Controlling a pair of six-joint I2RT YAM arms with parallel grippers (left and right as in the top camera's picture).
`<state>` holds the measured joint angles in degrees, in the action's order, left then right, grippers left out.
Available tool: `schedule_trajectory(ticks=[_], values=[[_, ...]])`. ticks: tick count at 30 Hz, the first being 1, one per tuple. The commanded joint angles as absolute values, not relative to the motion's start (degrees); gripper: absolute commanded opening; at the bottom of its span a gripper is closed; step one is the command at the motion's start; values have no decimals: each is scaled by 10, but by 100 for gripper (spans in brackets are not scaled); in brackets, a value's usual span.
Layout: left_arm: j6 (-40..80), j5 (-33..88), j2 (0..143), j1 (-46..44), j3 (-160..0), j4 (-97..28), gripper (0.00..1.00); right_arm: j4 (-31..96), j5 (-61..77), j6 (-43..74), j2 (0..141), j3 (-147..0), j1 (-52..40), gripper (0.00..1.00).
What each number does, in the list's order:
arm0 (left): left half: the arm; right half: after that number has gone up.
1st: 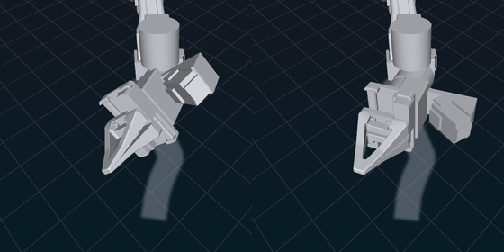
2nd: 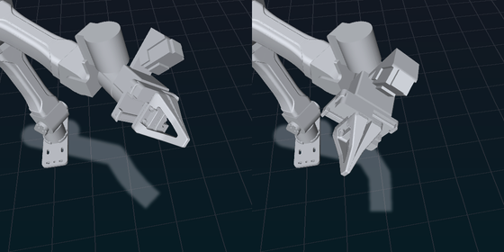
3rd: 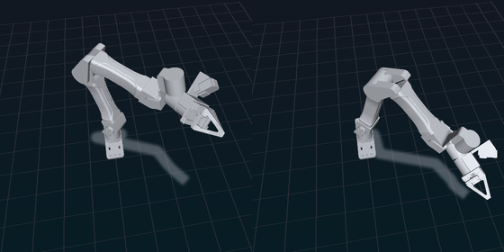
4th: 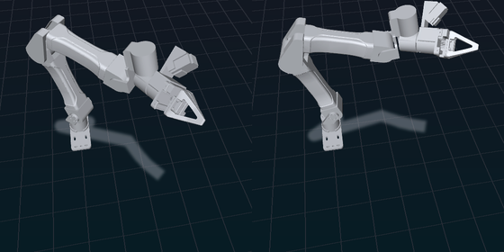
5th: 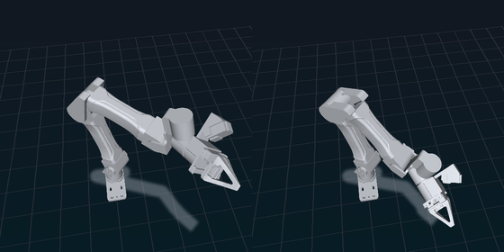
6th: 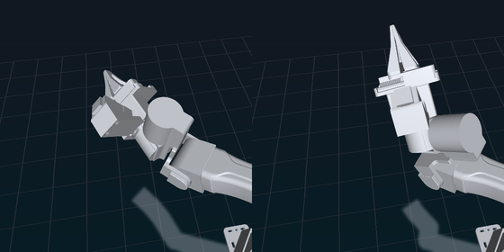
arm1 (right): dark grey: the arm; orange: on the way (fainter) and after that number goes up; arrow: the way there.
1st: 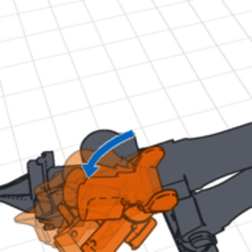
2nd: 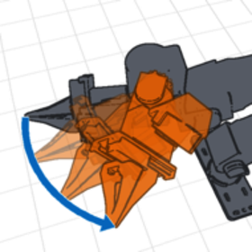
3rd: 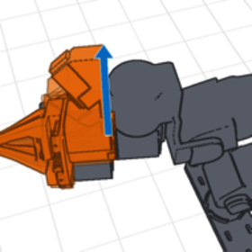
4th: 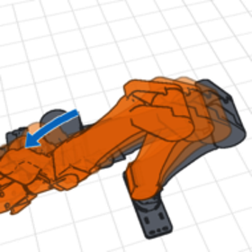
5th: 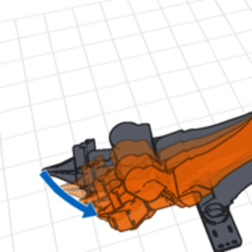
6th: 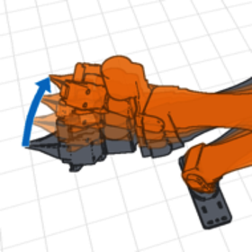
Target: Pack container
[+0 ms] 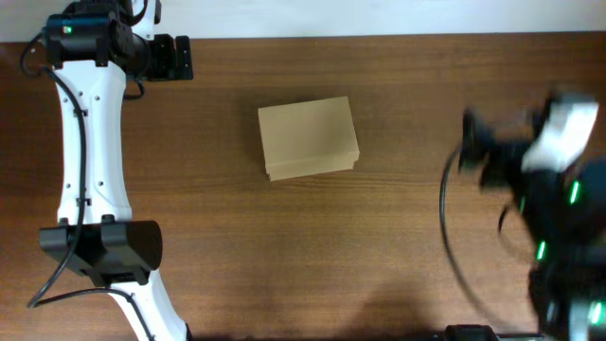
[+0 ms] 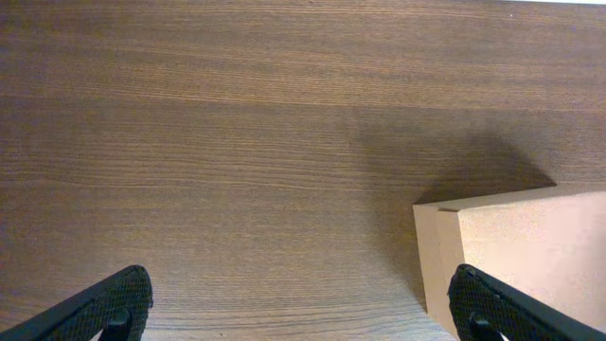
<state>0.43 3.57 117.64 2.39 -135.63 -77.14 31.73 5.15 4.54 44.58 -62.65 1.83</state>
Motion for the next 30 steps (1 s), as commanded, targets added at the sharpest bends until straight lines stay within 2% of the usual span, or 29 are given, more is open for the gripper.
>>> schedule_trajectory(ticks=[1,10,18,30], values=[[4,32,1173,24,-1361,-772,100,317,4,49,320,-501,16,99],[4,32,1173,24,-1361,-772,100,302,54,49,7,-200,16,99],[4,32,1173,24,-1361,-772,100,181,84,49,15,-87,15,99],[4,32,1173,24,-1361,-772,100,160,54,49,13,-49,15,99]])
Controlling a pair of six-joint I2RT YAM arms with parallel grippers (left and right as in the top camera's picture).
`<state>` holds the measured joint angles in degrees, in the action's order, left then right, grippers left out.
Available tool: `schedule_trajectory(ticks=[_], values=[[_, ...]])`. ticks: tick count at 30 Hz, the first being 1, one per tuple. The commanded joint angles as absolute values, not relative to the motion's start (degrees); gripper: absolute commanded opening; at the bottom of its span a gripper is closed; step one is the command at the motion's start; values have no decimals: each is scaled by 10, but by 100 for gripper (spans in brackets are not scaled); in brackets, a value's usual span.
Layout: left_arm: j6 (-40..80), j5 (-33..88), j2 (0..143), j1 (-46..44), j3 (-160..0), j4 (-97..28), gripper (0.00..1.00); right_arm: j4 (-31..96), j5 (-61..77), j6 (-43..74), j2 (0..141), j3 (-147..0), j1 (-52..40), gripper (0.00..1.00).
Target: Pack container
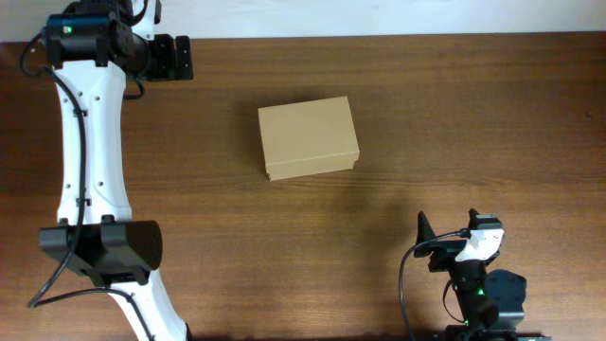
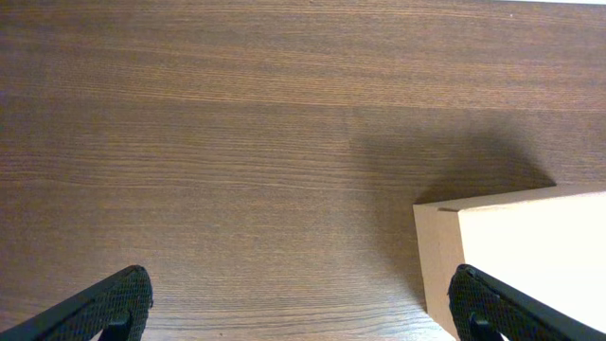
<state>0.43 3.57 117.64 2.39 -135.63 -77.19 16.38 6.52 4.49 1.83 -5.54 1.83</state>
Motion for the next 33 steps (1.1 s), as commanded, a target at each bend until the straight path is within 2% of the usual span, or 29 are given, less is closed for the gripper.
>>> schedule_trajectory(ticks=[1,26,33], values=[[4,32,1173,24,-1361,-772,100,160,54,49,13,-49,15,99],[4,32,1168,19,-1360,-772,100,160,54,49,13,-49,15,99],[4,32,1047,-29,-1257,-771,100,160,54,49,13,-49,15,99]])
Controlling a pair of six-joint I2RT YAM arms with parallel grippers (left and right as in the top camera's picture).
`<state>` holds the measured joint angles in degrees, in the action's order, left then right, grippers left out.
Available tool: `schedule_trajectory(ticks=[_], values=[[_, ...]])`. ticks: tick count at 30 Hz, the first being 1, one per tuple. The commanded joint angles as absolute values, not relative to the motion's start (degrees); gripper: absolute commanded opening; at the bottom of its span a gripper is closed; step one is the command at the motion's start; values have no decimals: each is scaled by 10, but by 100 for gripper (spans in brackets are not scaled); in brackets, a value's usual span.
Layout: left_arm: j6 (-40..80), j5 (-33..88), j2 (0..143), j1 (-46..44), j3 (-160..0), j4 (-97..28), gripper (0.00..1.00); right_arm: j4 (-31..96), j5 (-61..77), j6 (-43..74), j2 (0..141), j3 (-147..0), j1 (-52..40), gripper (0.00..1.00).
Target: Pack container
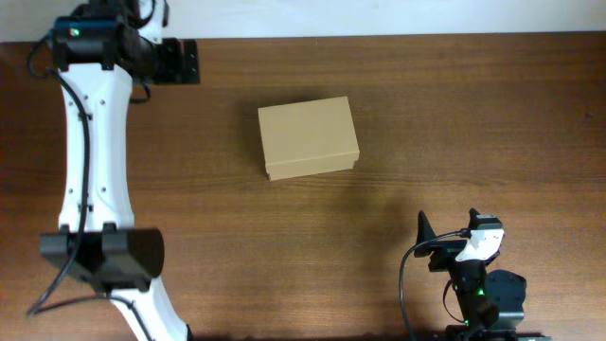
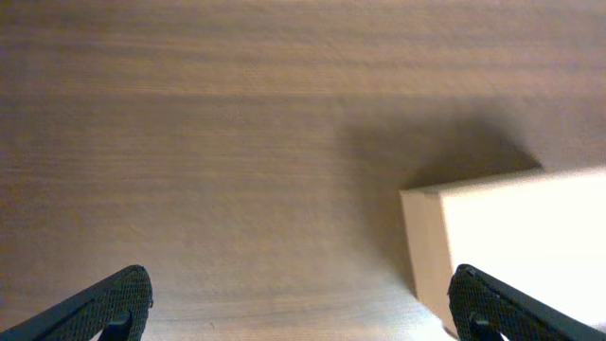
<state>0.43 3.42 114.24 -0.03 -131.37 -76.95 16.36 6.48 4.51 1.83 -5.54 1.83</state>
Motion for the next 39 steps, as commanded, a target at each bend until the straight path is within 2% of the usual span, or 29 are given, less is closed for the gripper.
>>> schedule_trajectory(ticks=[1,8,16,18,23,31,39], values=[[4,32,1021,-38,-1227,-769,100,160,54,49,13,-49,15,99],[4,32,772,-88,-941,-770,100,160,54,49,13,-49,15,99],[5,30,481,-58,-626,-766,100,160,54,49,13,-49,15,99],[-1,13,415,-41,-560,-685,100,160,54,49,13,-49,15,99],[-1,-16,280,-22,-420,-589,100,160,54,49,13,-49,15,99],[-1,-36,168,-20,-313,-392,100,160,54,49,13,-49,15,99],[0,-80,103,-7,-235,-373,100,160,54,49,13,-49,15,99]])
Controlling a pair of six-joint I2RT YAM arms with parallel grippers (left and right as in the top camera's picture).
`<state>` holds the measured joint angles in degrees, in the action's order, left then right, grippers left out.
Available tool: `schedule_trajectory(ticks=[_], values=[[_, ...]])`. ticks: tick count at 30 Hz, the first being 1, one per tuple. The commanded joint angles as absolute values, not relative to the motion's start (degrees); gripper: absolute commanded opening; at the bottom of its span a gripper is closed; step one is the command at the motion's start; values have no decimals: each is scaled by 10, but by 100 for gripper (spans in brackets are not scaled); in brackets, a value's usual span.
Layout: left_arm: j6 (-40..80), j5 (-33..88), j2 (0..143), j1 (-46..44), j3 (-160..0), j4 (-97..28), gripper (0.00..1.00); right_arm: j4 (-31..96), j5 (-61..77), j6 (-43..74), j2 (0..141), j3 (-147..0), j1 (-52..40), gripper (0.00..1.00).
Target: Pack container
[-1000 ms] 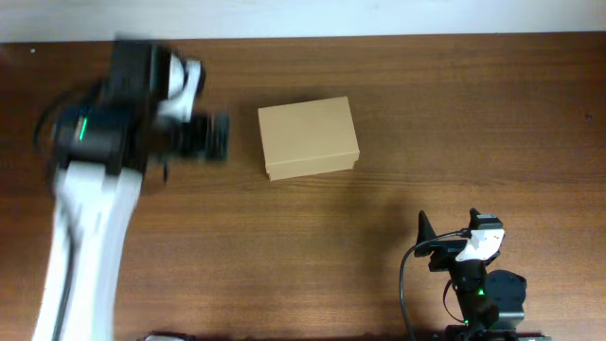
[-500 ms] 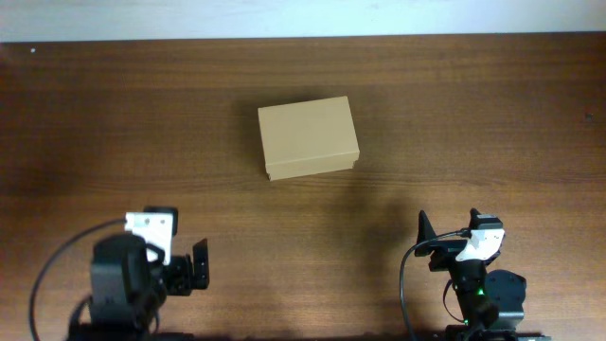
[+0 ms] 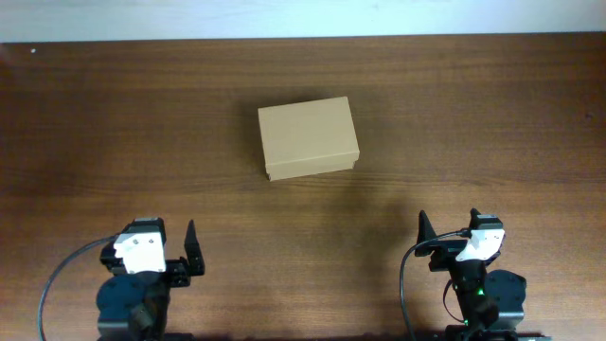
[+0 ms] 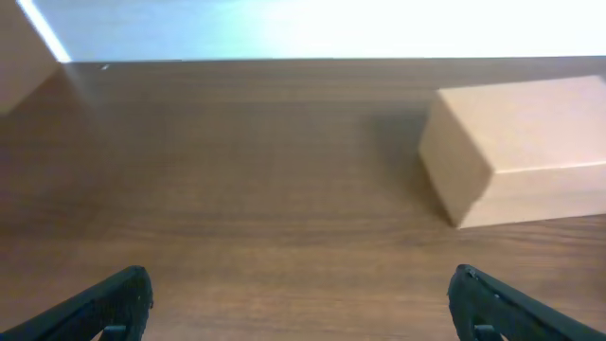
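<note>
A closed tan cardboard box (image 3: 308, 137) sits flat on the brown table, a little behind the middle. In the left wrist view the box (image 4: 516, 152) lies far ahead to the right. My left gripper (image 4: 303, 308) is open, its black fingertips (image 4: 114, 301) wide apart over bare wood, nothing between them. Seen from overhead, the left gripper (image 3: 189, 254) is folded back at the front left. My right gripper (image 3: 423, 235) is folded back at the front right; its jaws cannot be made out. Both are well clear of the box.
The wooden table (image 3: 473, 114) runs to a pale back edge (image 3: 303, 19). Both arm bases (image 3: 133, 294) stand at the front edge. Black cables loop beside each base.
My left arm was stretched to the table's far left corner, its gripper near the back edge. Now it is folded at the front left, facing the box. The box and right arm have not moved.
At first the left arm reached to the far left corner and the right arm was a blur at the right side. Then the right arm sat folded at the front right. The left gripper shifted slightly, and now the left arm is folded too. The box stayed put.
</note>
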<state>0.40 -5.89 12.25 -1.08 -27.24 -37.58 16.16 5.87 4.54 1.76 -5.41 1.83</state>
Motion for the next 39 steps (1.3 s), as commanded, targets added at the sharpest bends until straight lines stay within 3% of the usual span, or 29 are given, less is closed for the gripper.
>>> schedule_trajectory(ticks=[1,13,39], values=[[0,-80,95,-7,-219,-366,100,160,54,49,13,-49,15,99],[0,-81,3,-7,-66,-183,100,160,54,49,13,-49,15,99],[0,-80,3,-7,-59,-189,100,160,54,49,13,-49,15,99]])
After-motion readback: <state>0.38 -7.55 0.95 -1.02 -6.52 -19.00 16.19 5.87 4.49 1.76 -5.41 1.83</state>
